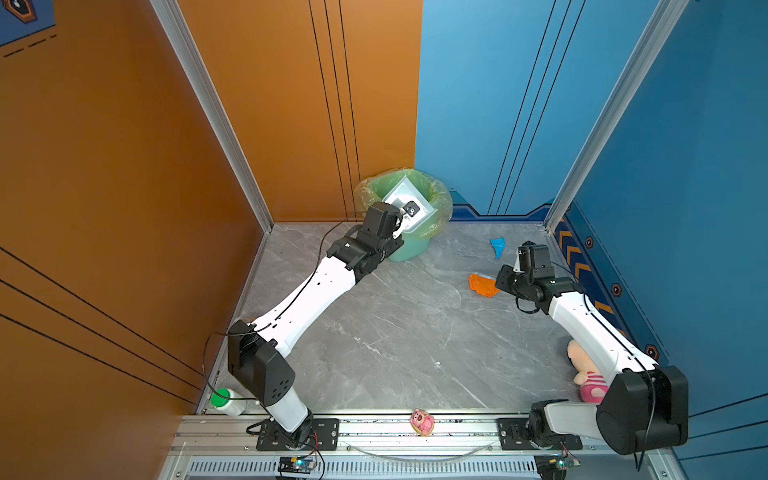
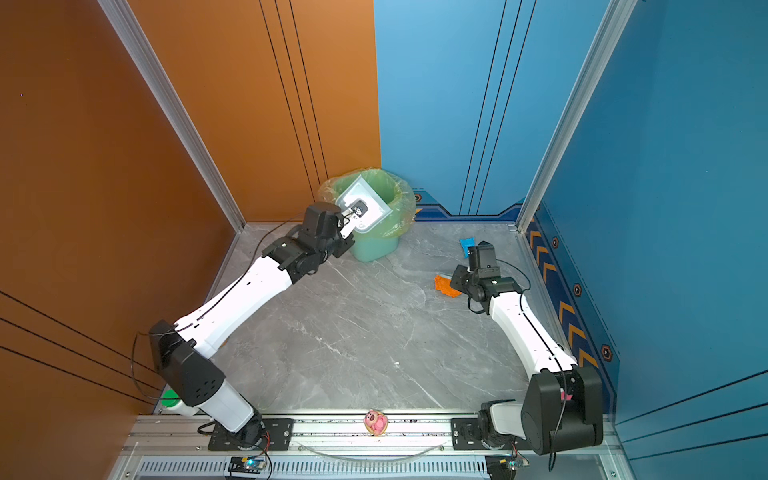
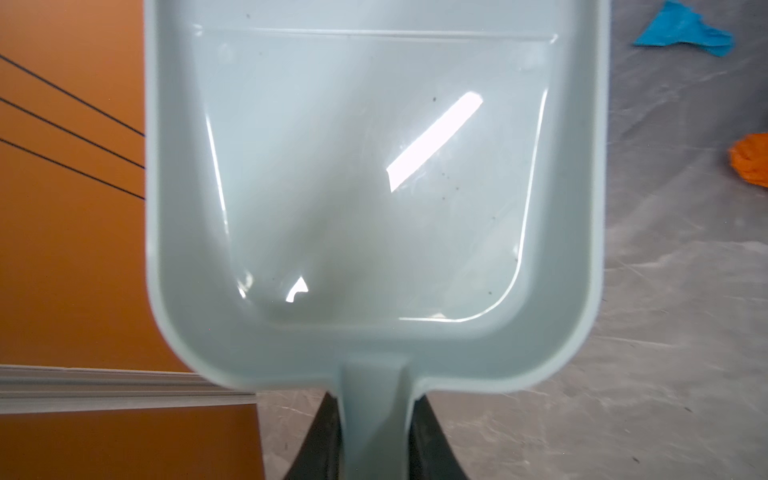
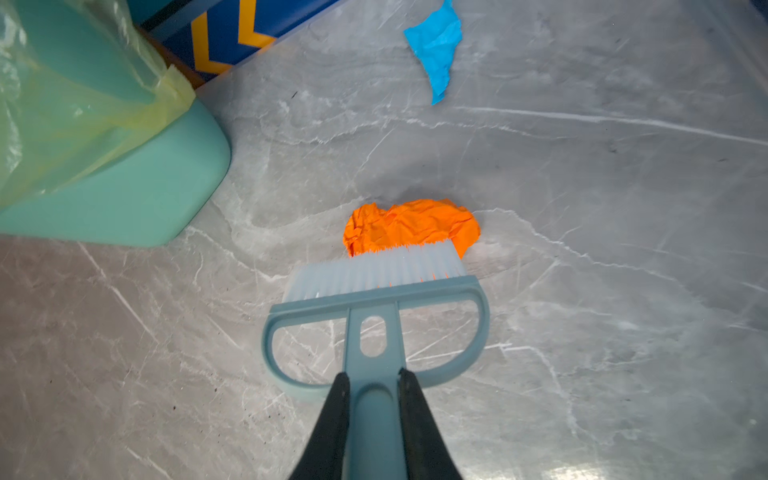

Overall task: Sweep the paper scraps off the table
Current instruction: 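Lower the empty dustpan beside the crumpled orange scrap with the left gripper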

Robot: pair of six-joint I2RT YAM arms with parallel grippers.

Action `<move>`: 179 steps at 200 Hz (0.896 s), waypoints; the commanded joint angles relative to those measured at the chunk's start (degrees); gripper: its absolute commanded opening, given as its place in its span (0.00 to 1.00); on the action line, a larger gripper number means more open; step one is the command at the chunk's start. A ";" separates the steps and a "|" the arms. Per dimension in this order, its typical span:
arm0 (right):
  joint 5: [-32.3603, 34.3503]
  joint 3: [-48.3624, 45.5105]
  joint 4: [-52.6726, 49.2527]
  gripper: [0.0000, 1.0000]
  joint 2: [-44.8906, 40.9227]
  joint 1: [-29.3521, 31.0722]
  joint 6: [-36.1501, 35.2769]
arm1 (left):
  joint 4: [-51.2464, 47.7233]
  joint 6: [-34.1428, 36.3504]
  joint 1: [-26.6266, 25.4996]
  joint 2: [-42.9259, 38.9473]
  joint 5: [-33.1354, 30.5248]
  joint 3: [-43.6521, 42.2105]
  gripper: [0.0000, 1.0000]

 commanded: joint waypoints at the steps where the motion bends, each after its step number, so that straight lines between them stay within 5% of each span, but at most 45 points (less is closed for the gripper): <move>1: 3.15 1.81 -1.78 0.00 -2.42 -2.61 3.62 | -0.05 -5.49 -3.17 -3.89 5.67 -5.71 0.00; 84: 8.84 -3.97 5.56 0.00 -7.24 -6.02 11.09 | -5.24 -21.18 -7.31 -6.00 19.87 -16.33 0.00; 179: 9.70 -3.70 7.68 0.00 -2.25 -6.20 12.83 | -15.47 -24.66 -8.13 9.82 33.55 -10.87 0.00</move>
